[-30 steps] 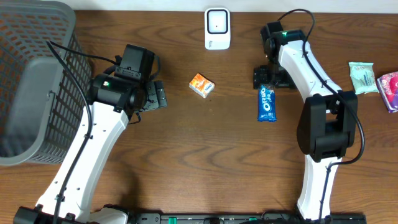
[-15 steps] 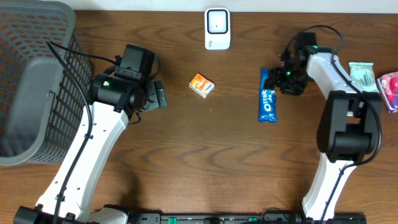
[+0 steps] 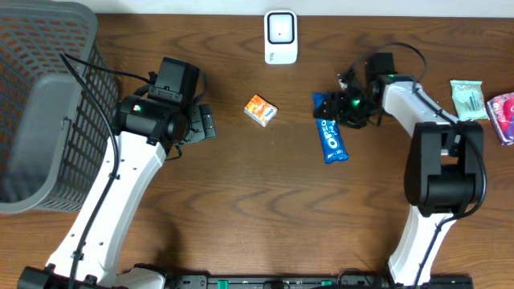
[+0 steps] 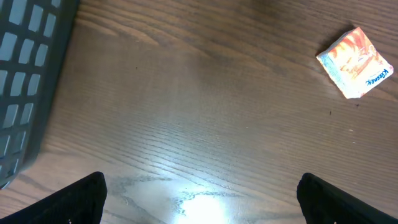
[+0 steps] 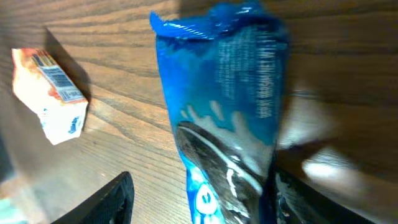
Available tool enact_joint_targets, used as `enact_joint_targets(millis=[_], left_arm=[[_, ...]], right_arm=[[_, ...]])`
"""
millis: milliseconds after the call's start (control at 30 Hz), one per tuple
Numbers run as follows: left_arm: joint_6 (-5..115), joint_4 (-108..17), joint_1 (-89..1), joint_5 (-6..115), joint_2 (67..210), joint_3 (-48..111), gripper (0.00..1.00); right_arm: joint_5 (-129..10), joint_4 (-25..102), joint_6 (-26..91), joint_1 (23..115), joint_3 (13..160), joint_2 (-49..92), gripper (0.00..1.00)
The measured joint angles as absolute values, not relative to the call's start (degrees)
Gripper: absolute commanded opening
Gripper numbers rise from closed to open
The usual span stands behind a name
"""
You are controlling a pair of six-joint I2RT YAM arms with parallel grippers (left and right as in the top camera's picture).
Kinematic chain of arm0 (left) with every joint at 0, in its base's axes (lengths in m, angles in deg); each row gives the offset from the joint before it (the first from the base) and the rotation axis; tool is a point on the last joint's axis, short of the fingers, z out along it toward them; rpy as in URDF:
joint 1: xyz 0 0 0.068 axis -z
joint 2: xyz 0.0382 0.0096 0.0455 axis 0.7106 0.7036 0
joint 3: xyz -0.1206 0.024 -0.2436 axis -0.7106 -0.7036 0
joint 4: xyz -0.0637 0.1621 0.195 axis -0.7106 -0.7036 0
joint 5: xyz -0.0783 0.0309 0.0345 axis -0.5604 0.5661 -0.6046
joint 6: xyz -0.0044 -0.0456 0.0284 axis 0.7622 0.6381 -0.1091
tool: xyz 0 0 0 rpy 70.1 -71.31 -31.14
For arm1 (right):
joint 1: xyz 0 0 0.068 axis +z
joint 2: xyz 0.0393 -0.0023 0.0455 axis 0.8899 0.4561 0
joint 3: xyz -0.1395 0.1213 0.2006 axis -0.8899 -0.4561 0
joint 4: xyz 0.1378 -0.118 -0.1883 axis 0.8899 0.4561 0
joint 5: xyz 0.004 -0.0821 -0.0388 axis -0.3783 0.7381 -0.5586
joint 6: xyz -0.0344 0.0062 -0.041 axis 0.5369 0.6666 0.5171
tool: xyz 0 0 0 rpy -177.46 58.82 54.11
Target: Scan the item barcode
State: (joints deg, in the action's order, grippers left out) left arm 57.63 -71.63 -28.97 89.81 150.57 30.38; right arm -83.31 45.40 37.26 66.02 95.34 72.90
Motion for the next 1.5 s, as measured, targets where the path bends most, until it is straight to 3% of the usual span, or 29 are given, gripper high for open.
enact_joint_targets(millis=[100, 200, 233, 300, 567, 800, 967, 1200, 1500], left_arm=[[57.63, -71.61, -28.97, 89.81, 150.55, 30.38, 0.98], [57.63, -71.63, -28.97, 89.81, 150.55, 30.38, 0.98], [57.63, -71.63, -28.97, 89.81, 150.55, 30.38, 0.98], [57.63, -71.61, -28.97, 89.81, 150.57, 30.38, 0.98], [57.63, -71.63, -28.97, 89.81, 150.55, 30.38, 0.98], [57.63, -71.61, -28.97, 89.81, 150.57, 30.38, 0.98], [57.63, -71.61, -28.97, 89.81, 150.57, 30.38, 0.98], [57.63, -71.63, -28.97, 89.81, 150.57, 30.38, 0.98], [57.63, -71.61, -28.97, 89.81, 150.55, 30.38, 0.98]], right_arm=[[-80.73, 45.42, 36.28, 66.52, 95.23, 72.79, 0.41], [-79.92, 44.17, 35.91, 66.50, 94.13, 72.66, 0.40], [-79.94, 43.28, 35.67, 66.55, 93.28, 72.31, 0.31], [-79.50, 41.16, 34.75, 66.66, 91.60, 71.79, 0.01], [-83.09, 38.45, 30.88, 66.92, 90.18, 71.87, 0.01], [-87.09, 39.82, 26.18, 69.15, 103.23, 77.69, 0.01], [-88.07, 32.66, 21.42, 71.18, 113.21, 77.99, 0.01], [-85.40, 15.39, 11.73, 73.23, 114.37, 77.97, 0.01], [-74.72, 8.96, 2.40, 78.46, 114.37, 77.97, 0.01]])
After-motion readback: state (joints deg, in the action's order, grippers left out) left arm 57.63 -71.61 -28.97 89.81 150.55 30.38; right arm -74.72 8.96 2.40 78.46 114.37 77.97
